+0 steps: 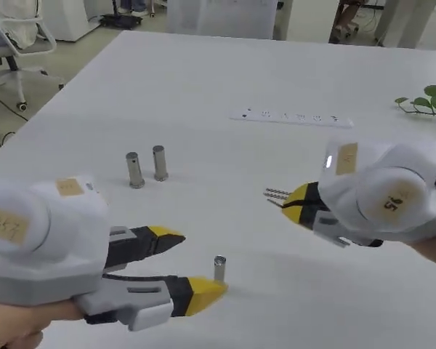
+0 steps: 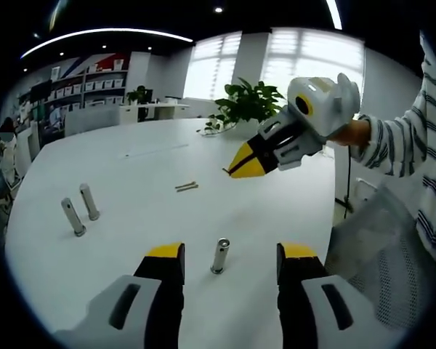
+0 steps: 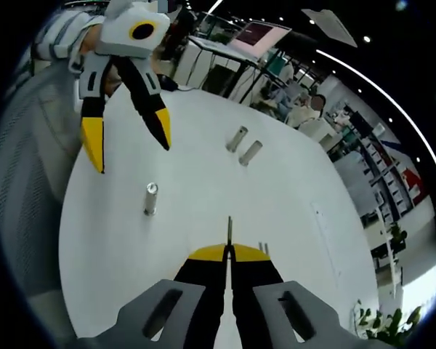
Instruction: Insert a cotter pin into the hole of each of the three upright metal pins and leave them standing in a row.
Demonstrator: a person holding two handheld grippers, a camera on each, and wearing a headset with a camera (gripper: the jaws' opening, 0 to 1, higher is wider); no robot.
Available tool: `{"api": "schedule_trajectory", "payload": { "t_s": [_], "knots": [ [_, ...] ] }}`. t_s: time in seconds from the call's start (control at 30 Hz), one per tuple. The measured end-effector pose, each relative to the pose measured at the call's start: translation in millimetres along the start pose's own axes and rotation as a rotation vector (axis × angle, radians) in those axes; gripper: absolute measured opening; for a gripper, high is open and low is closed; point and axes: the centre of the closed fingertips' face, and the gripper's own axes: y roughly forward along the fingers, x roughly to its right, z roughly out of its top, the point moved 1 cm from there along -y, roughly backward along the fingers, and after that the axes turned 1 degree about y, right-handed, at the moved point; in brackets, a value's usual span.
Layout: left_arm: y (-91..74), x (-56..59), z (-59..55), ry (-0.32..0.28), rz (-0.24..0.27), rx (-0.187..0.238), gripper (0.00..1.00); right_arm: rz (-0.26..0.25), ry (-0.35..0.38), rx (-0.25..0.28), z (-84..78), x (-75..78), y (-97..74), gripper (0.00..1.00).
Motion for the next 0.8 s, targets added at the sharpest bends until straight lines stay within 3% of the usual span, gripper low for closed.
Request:
{"api": "schedule_trajectory", "payload": {
  "t_s": [0.13,0.3,0.43,0.57,0.67,0.8],
  "knots": [
    [4.3,-0.9,3.7,-0.011,-0.011,0.004,0.45,-0.026,-0.02,0.004,3.4,-9.1,-6.9,0.01],
    [8.9,-2.3,3.6,-0.052,-0.027,-0.008,0.41,-0.04,0.022,0.022,5.8,-21.5,-11.9,0.01],
    [12.4,-2.5,3.8,-0.018,-0.021,-0.023,0.33,-0.053,0.036,0.025,5.8,-30.2,-15.8,0.01],
    [16.0,0.1,10.2,-0.024,-0.032,0.005,0.27,-0.07,0.047,0.028,5.3,-36.4,-19.1,0.01],
    [21.3,5.0,13.8,-0.019,-0.048,0.013,0.26,-0.117,-0.012,0.017,4.9,-38.3,-22.1,0.01],
    [26.7,15.4,17.1,-0.037,-0.092,0.022,0.22,-0.125,-0.046,0.018,7.5,-46.1,-23.9,0.01]
  ]
}}
